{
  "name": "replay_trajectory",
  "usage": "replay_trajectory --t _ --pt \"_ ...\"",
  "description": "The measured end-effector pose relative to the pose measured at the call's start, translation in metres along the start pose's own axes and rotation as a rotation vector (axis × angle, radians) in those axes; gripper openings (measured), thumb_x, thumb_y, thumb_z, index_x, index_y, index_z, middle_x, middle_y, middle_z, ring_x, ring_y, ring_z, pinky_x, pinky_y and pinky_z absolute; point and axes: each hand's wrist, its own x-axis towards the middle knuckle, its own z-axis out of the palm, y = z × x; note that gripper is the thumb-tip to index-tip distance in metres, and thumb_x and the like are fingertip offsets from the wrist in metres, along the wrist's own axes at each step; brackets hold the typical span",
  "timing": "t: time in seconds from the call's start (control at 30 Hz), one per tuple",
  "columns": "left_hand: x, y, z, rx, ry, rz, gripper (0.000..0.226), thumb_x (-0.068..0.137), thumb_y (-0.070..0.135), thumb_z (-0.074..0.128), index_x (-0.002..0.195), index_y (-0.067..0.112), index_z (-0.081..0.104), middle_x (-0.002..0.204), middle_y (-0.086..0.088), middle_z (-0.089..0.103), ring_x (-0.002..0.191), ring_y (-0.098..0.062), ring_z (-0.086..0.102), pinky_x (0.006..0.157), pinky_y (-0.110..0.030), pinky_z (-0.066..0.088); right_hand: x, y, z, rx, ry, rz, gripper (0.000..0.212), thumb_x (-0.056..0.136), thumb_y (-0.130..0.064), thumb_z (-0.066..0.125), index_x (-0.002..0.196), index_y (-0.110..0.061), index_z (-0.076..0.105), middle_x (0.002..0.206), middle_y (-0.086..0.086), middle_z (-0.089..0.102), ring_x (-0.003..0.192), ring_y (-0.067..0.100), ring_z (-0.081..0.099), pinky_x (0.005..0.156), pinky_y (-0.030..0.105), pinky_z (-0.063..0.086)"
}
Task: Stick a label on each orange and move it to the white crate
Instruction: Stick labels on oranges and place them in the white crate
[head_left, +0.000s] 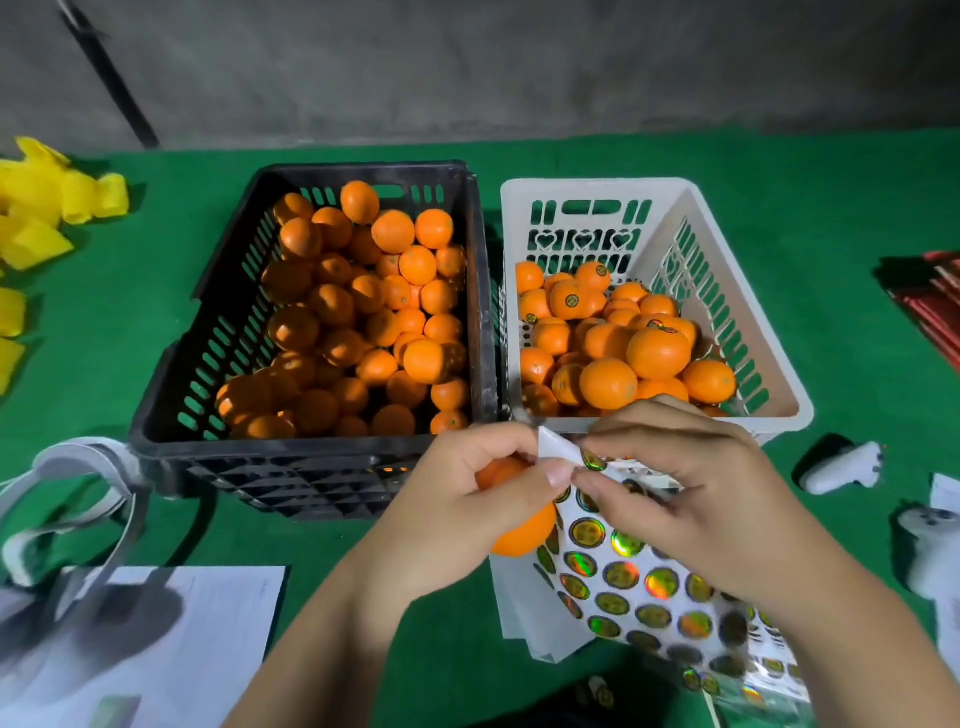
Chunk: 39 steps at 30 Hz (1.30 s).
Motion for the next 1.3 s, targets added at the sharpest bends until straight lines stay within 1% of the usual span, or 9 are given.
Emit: replay_trajectory --t 0.1,0.3,0.43,0.53,0.6,0.7,0.9,1.13,1.3 --pt "-0.001 -0.002 0.003 0.012 -0.018 0.005 0.033 0.099 0.051 0.066 0.112 0.025 0.080 0.101 -0.016 0.072 0.094 -0.043 0.064 0.080 -0.058 0.051 -0.002 0.000 -0.008 0.044 -0.097 0.023 0.021 0.096 -0.030 0.070 0.102 -0.013 0.082 0.095 -0.007 0.072 0.089 0.014 0.067 0.075 0.035 0.052" --pt "0.000 -0.002 0.007 0.027 -0.041 0.040 0.019 0.101 0.042 0.066 0.112 0.036 0.080 0.109 0.010 0.078 0.106 -0.008 0.071 0.088 -0.017 0.051 -0.008 0.004 -0.011 0.041 -0.140 0.048 0.024 0.102 -0.020 0.057 0.096 -0.008 0.077 0.095 -0.002 0.069 0.087 0.019 0.065 0.075 0.040 0.052" --pt "-0.003 -0.004 0.011 0.025 -0.060 0.039 0.018 0.103 0.042 0.065 0.109 0.036 0.081 0.104 0.010 0.078 0.100 -0.010 0.071 0.086 -0.025 0.054 -0.008 -0.004 -0.015 -0.114 -0.171 0.000 0.024 0.099 -0.033 0.066 0.103 -0.014 0.080 0.096 -0.006 0.069 0.089 0.016 0.064 0.076 0.037 0.053" --pt "-0.004 -0.005 0.013 0.075 -0.058 0.053 0.019 0.104 0.049 0.063 0.099 0.041 0.080 0.079 0.003 0.063 0.072 -0.017 0.057 0.065 -0.031 0.043 -0.008 -0.006 -0.014 -0.063 -0.255 0.005 0.020 0.101 -0.029 0.062 0.097 -0.016 0.077 0.091 -0.008 0.063 0.084 0.011 0.060 0.071 0.036 0.050" --pt "-0.003 -0.006 0.012 0.101 -0.083 0.036 0.022 0.103 0.048 0.063 0.107 0.037 0.081 0.089 -0.004 0.070 0.083 -0.027 0.064 0.070 -0.040 0.047 -0.010 0.000 -0.014 0.069 -0.319 0.088 0.029 0.109 -0.026 0.054 0.090 -0.014 0.073 0.088 -0.005 0.060 0.081 0.015 0.059 0.070 0.038 0.048" --pt "-0.005 -0.006 0.009 0.098 -0.128 0.039 0.019 0.106 0.036 0.063 0.116 0.039 0.079 0.112 0.014 0.078 0.107 -0.007 0.071 0.088 -0.023 0.053 -0.014 0.006 -0.017 0.278 -0.367 0.241 0.032 0.109 -0.029 0.048 0.102 -0.017 0.077 0.095 0.000 0.070 0.084 0.020 0.066 0.075 0.040 0.053" --pt "-0.007 -0.013 0.012 0.091 -0.075 -0.017 0.038 0.101 0.051 0.061 0.111 0.019 0.078 0.103 -0.009 0.076 0.098 -0.027 0.071 0.088 -0.052 0.055 -0.013 0.017 -0.010 0.226 -0.054 0.318 0.023 0.102 -0.037 0.054 0.098 -0.034 0.077 0.098 -0.009 0.070 0.097 0.014 0.067 0.088 0.035 0.051" --pt "-0.005 -0.019 0.012 0.063 -0.127 0.025 0.028 0.104 0.045 0.060 0.120 0.028 0.078 0.105 -0.006 0.076 0.103 -0.033 0.070 0.091 -0.062 0.054 -0.015 0.016 -0.009 0.347 -0.200 0.295 0.013 0.092 -0.039 0.073 0.097 -0.030 0.080 0.091 0.000 0.068 0.082 0.017 0.063 0.077 0.023 0.048" --pt "-0.002 -0.024 0.014 -0.003 -0.081 -0.002 0.031 0.100 0.049 0.062 0.122 0.032 0.077 0.114 -0.009 0.076 0.107 -0.035 0.070 0.097 -0.056 0.056 -0.014 0.017 -0.008 0.412 0.076 0.379 0.014 0.096 -0.027 0.067 0.096 -0.025 0.081 0.090 0.000 0.073 0.084 0.018 0.067 0.078 0.035 0.054"
